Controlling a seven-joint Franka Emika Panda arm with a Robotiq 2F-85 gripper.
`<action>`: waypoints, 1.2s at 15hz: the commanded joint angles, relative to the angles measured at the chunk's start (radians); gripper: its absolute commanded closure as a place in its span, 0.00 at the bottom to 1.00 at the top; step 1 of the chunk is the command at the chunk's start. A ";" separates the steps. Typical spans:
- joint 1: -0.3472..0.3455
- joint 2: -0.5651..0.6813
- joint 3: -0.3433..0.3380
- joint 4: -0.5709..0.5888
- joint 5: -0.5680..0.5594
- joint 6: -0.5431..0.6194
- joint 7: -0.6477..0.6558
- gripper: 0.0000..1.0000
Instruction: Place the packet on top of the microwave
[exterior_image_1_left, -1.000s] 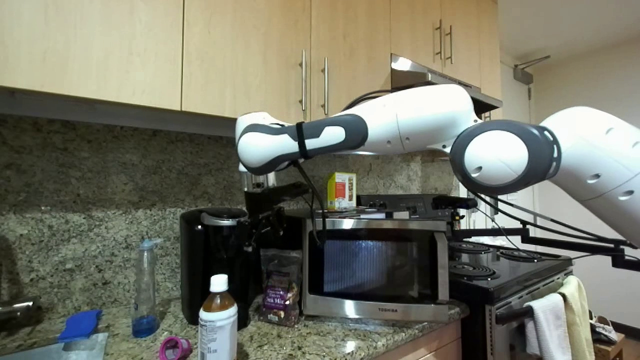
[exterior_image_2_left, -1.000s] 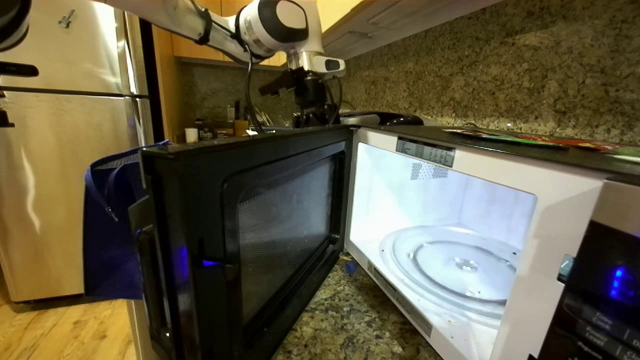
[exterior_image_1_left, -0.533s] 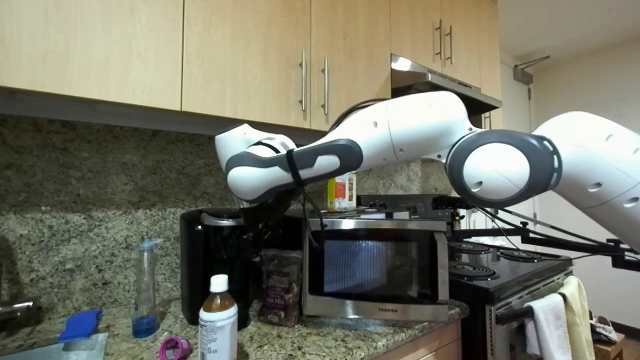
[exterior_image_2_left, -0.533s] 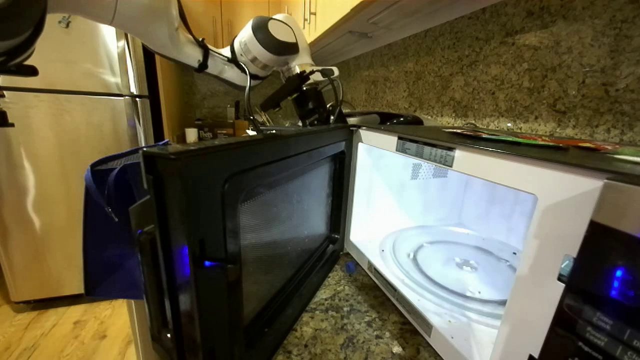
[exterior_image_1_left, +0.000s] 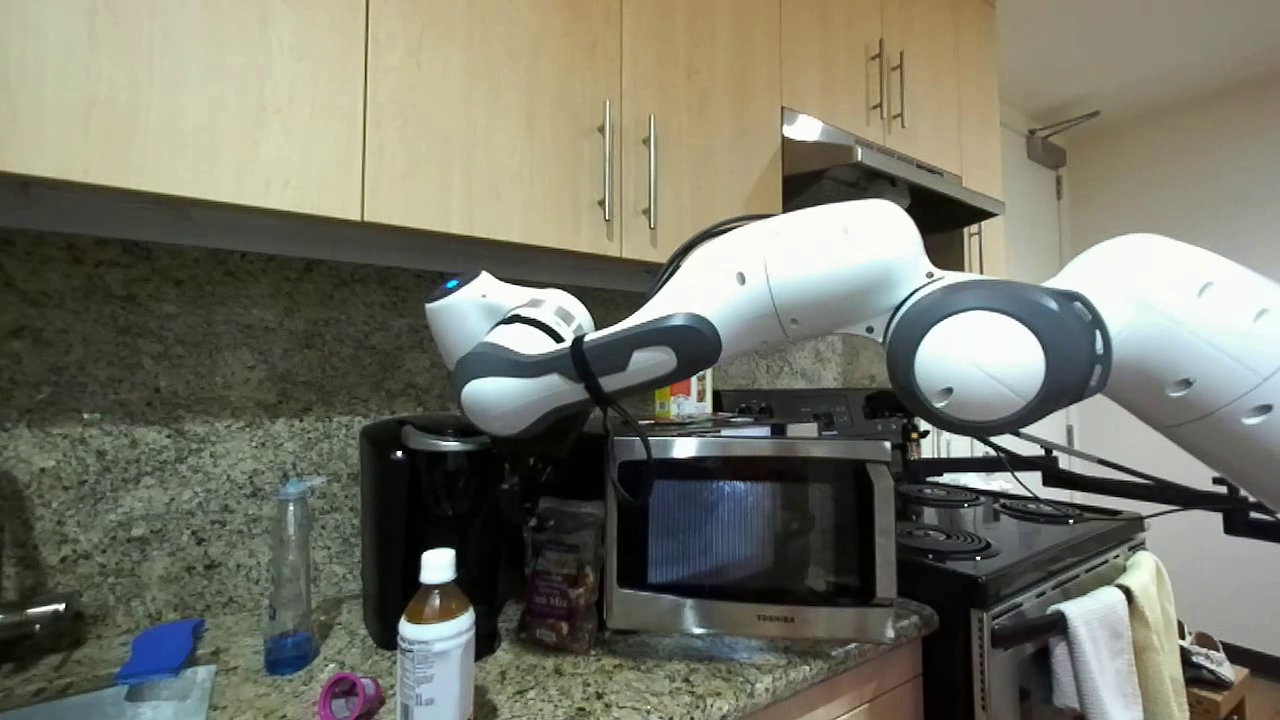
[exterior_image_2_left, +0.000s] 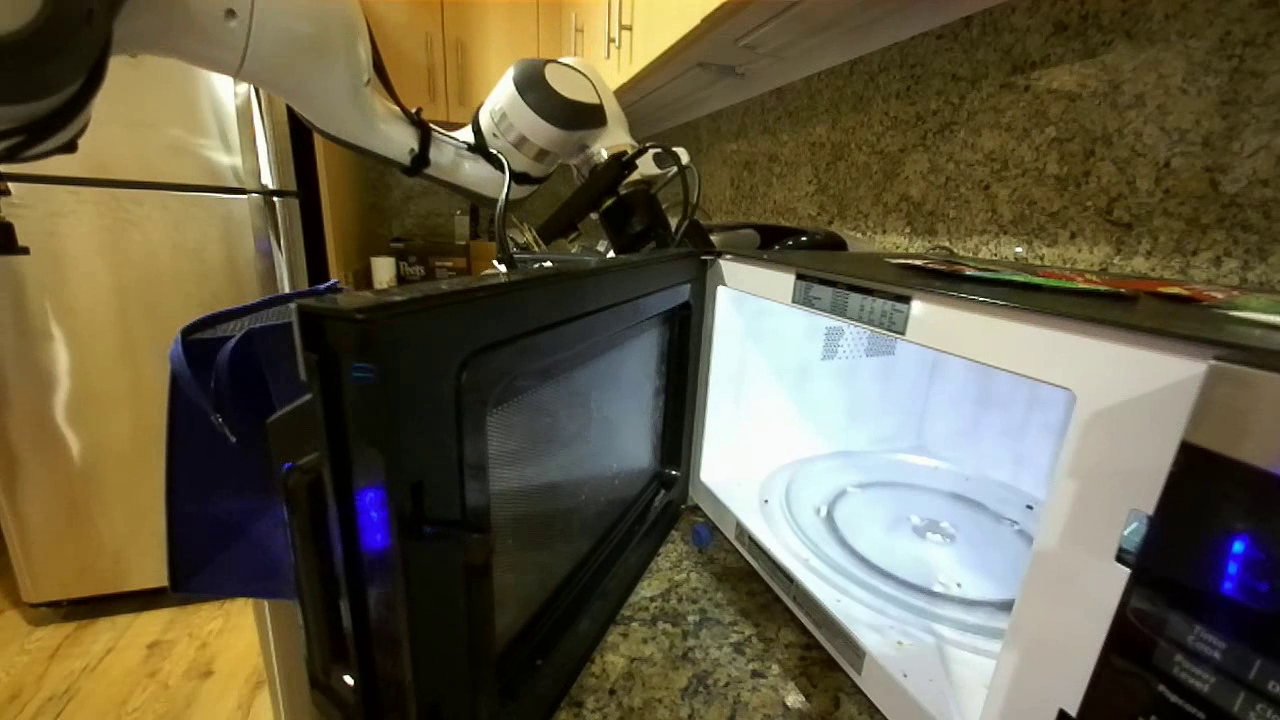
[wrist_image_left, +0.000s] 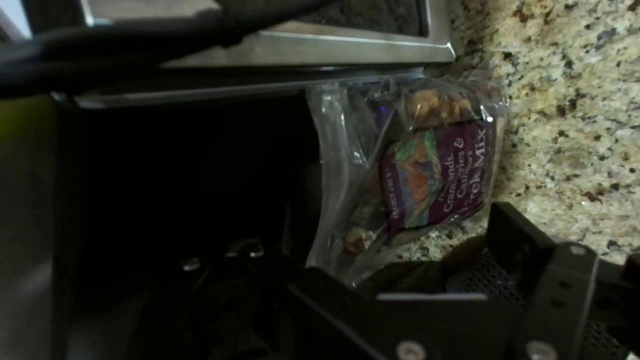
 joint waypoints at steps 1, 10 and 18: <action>-0.045 0.060 0.001 0.066 0.010 0.016 -0.040 0.00; -0.115 0.097 0.073 0.129 0.118 -0.037 -0.123 0.29; -0.154 0.095 0.124 0.166 0.222 -0.134 -0.175 0.82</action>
